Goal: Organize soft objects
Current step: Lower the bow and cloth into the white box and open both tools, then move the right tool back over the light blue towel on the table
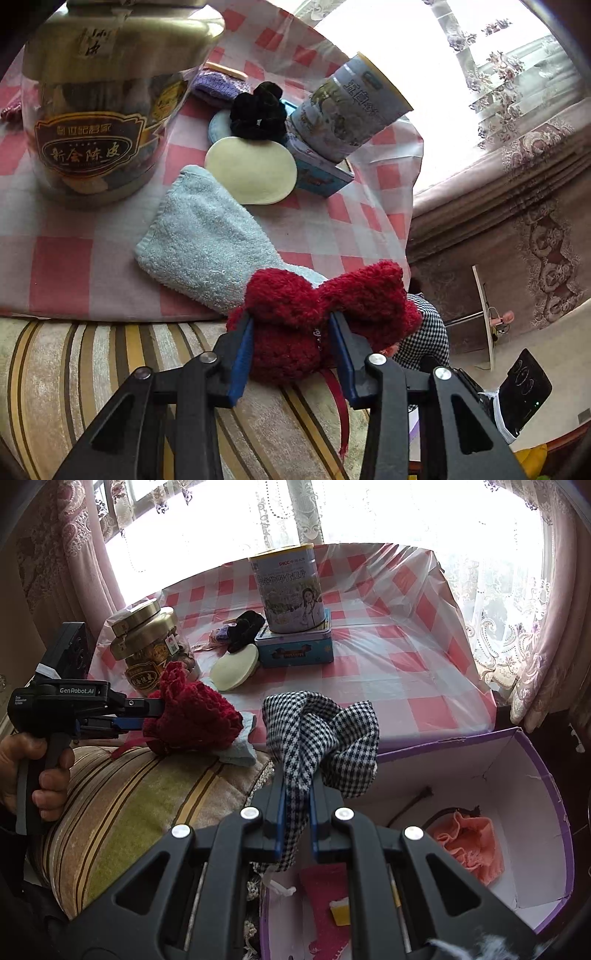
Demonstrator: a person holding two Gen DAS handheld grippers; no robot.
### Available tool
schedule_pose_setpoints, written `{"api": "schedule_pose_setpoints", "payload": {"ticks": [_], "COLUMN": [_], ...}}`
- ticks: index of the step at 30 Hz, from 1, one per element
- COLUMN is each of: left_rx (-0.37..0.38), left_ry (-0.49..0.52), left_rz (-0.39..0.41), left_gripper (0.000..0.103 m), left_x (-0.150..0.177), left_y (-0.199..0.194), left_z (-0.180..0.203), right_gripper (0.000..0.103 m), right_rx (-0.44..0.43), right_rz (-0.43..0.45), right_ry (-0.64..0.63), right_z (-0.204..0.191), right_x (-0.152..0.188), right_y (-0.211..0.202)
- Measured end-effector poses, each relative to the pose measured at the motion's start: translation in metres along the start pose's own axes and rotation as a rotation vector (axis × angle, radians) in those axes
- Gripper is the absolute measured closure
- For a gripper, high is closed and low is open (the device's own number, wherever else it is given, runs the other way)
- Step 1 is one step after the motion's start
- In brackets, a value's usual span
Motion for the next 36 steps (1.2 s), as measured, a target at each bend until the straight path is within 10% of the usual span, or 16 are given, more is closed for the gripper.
{"api": "schedule_pose_setpoints", "payload": {"ticks": [18, 23, 28, 36], "left_rx": [0.194, 0.186, 0.105, -0.035], "left_ry": [0.233, 0.269, 0.269, 0.222], "left_rz": [-0.149, -0.223, -0.137, 0.05], "left_gripper": [0.086, 0.051, 0.048, 0.047], "left_x": [0.073, 0.095, 0.085, 0.058], "left_y": [0.029, 0.044, 0.028, -0.007], "left_z": [0.128, 0.141, 0.124, 0.074], "right_gripper": [0.09, 0.077, 0.049, 0.046], "right_rx": [0.177, 0.261, 0.255, 0.228], "right_rz": [0.031, 0.026, 0.028, 0.006], "right_ry": [0.087, 0.147, 0.169, 0.14], "right_z": [0.067, 0.097, 0.102, 0.073], "right_x": [0.009, 0.015, 0.017, 0.009], "right_y": [-0.048, -0.062, -0.062, -0.042]}}
Point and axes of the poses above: each gripper's, at about its wrist camera, not at the fingertips, and y roughly the way its jaws point, z to its right, x to its underside, the point moved 10 cm from there along y, roughly the way its jaws point, and after that the axes turned 2 degrees about -z, right-handed, at the moved point
